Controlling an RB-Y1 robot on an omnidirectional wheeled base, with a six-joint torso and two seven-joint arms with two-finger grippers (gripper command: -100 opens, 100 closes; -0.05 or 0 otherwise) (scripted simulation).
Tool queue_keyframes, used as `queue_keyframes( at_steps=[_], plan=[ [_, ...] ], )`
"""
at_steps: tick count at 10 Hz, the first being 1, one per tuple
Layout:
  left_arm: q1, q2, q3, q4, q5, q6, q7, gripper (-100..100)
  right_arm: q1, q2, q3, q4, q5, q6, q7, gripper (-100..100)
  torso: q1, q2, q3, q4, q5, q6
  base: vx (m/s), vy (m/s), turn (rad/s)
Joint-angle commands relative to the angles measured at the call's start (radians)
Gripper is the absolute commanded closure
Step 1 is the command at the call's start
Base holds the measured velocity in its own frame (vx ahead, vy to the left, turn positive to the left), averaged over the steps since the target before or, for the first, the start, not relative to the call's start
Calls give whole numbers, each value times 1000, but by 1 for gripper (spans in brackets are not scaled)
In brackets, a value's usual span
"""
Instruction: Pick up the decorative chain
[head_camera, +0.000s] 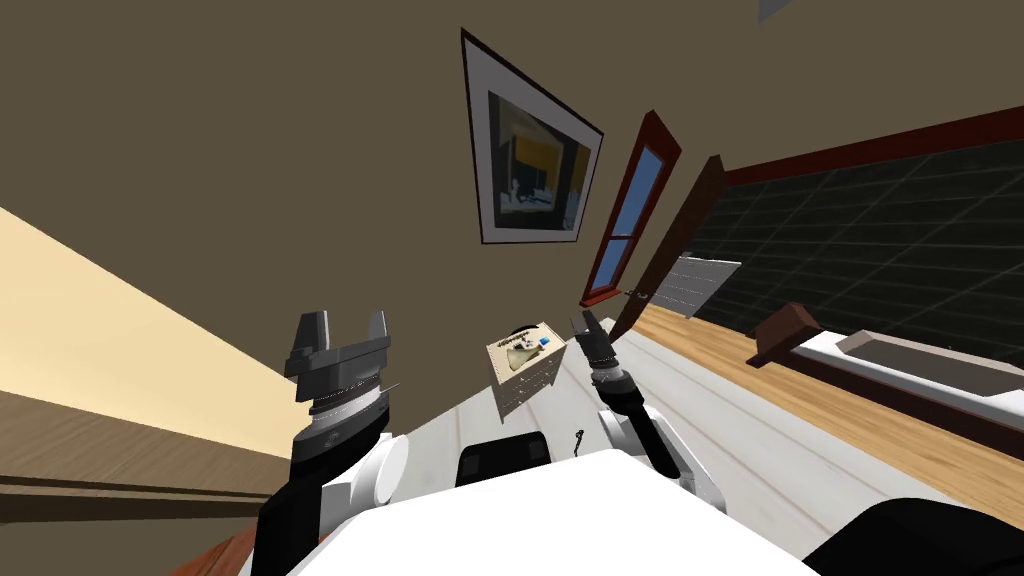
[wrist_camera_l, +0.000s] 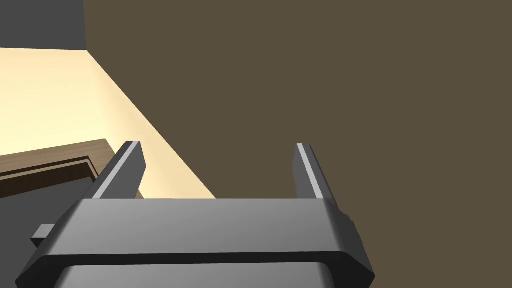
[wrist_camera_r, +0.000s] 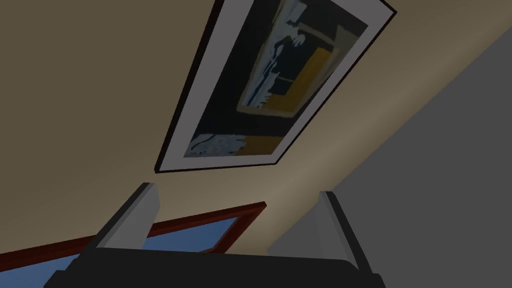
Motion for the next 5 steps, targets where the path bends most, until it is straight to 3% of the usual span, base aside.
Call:
queue_keyframes(
  at_steps=[1,5],
  plan=[
    [0,0,0,0,0,0,0,0,-4,-17,-6,20,48,-5,0,-100,0,0,0,0,0,0,-63,48,92],
    [0,0,0,0,0,0,0,0,-15,-66,-12,76,162,-9,8,-100,-1,-1,-1,0,0,0,-52,35,128]
  ],
)
